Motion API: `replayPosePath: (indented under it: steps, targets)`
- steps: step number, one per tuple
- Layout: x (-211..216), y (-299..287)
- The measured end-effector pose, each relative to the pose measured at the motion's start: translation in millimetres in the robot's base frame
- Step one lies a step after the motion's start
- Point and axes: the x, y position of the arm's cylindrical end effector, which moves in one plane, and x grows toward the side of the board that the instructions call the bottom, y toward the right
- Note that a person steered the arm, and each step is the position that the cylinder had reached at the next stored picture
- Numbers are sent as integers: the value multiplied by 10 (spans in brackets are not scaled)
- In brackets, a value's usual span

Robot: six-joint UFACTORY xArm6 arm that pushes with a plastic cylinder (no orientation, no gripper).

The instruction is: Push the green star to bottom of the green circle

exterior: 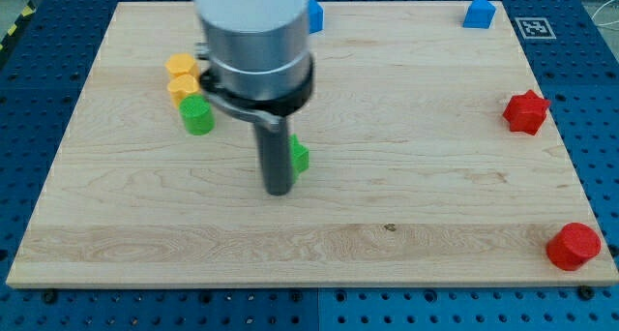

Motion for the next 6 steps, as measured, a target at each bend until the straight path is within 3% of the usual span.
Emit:
replayPosePath:
  steps: [2,3,5,6]
  targets:
    - [-174,629]
    - [-406,474]
    - [-140,327]
    - [-203,121]
